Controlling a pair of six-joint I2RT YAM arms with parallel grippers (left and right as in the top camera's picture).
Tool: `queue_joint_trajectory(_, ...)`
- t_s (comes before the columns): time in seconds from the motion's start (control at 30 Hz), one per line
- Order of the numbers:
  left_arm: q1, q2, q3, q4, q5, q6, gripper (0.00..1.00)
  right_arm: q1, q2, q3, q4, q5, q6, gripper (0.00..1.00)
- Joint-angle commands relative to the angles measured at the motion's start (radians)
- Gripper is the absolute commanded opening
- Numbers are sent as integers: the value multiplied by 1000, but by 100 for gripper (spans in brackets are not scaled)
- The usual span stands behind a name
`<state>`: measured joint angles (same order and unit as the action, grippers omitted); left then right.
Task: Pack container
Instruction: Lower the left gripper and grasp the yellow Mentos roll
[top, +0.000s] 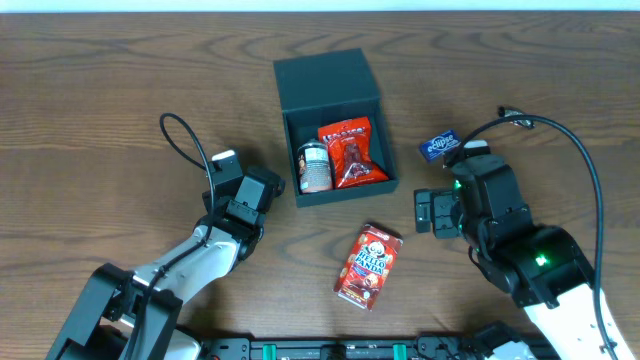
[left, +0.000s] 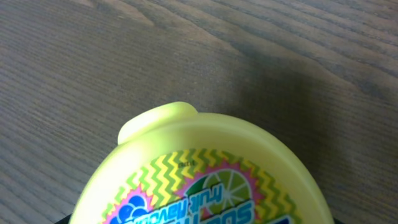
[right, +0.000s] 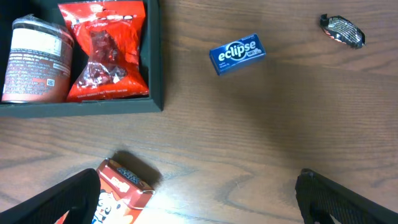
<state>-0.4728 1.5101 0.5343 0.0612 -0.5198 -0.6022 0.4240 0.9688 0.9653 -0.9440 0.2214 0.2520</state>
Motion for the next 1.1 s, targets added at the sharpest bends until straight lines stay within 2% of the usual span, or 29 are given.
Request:
queue_joint_trajectory(0.0,3,7,-3,-5,-3,4,41,10,2,0,3,15,1,99)
queue_joint_trajectory(0.07,3,7,-3,-4,-3,4,33,10,2,0,3,15,1,99)
queue_joint_trajectory(0.2,3,7,-3,-4,-4,4,8,10,2,0,3,15,1,99)
queue_joint_trajectory(0.23,3,7,-3,-4,-4,4,6,10,2,0,3,15,1,99)
queue_joint_trajectory(0.43,3,5,3,-3,-7,16,6,10,2,0,3,16,1,99)
queue_joint_trajectory(0.6,-1,-13,55,-45,-5,126,6,10,2,0,2,19,1,99)
queue_joint_trajectory(0.93,-5,-77,371,-412,24,136,6,10,2,0,2,26,1,99)
queue_joint_trajectory(1.07,-5,-93,523,-560,127,191,6,10,2,0,2,26,1,99)
